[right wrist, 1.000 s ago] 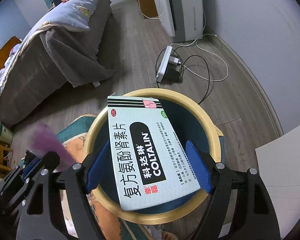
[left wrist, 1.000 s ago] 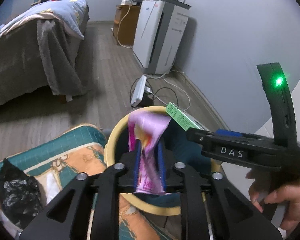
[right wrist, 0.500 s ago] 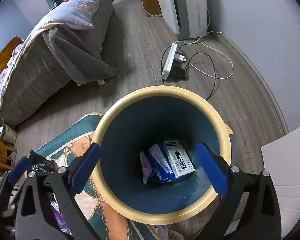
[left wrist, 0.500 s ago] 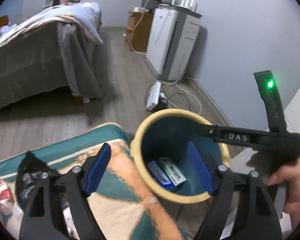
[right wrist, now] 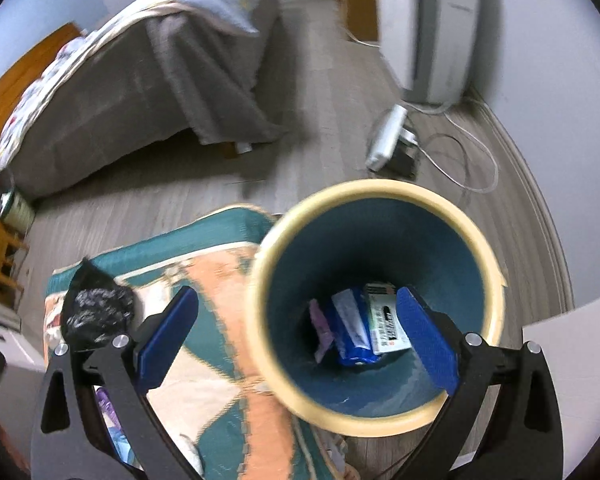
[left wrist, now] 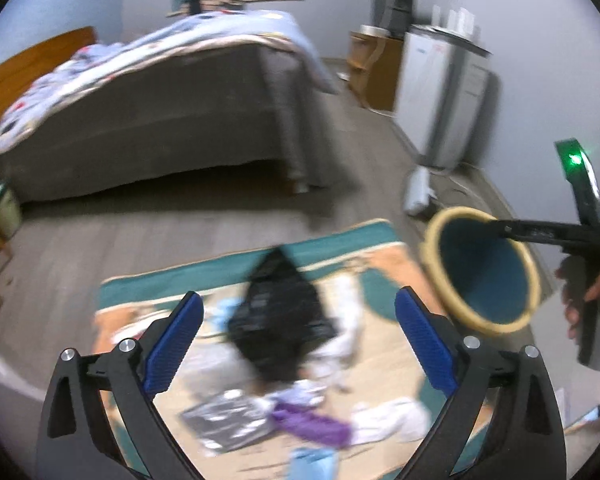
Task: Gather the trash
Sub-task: 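Grasp the red-white paper cup with left tool while right tool grasps black plastic bag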
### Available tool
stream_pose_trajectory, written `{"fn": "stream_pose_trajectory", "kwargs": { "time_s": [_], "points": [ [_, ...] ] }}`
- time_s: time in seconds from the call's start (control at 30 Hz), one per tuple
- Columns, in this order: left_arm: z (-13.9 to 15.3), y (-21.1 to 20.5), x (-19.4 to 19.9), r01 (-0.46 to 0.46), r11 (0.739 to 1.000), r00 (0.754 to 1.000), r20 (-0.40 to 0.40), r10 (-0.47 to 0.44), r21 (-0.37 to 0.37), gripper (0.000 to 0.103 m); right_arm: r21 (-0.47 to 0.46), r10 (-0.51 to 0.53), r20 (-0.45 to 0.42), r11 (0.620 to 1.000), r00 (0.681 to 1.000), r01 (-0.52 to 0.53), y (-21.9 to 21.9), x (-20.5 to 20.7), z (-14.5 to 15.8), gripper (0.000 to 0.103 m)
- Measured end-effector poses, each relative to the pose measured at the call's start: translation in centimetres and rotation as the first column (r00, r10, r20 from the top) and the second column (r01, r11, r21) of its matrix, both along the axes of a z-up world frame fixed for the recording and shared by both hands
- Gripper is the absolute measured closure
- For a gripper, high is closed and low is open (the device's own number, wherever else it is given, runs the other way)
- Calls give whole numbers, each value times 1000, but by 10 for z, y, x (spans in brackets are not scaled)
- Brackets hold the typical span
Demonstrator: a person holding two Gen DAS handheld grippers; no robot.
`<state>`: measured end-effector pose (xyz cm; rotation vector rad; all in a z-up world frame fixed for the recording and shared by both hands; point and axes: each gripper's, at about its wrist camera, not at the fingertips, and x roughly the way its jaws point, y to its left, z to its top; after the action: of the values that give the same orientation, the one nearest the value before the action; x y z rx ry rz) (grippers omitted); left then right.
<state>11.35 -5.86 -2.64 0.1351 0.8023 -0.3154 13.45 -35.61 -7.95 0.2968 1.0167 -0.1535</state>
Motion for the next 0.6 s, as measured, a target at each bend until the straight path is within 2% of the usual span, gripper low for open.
{"fn": "stream_pose_trajectory", "kwargs": {
  "time_s": [0.13,0.33,0.6],
  "points": [
    [-4,49,9,-110,994,994,17,110,-6,7,13,62,7,998,998,-63,41,9,2,6],
    [-16,94,27,-158,986,987,15,158,42,7,-44,176,-30,983,984,-177,104,27,-11,6],
    [-47,155,60,-296,955,951,-89,296,8,7,-106,263,-93,956,960,-272,156,51,-35,6]
  ]
}}
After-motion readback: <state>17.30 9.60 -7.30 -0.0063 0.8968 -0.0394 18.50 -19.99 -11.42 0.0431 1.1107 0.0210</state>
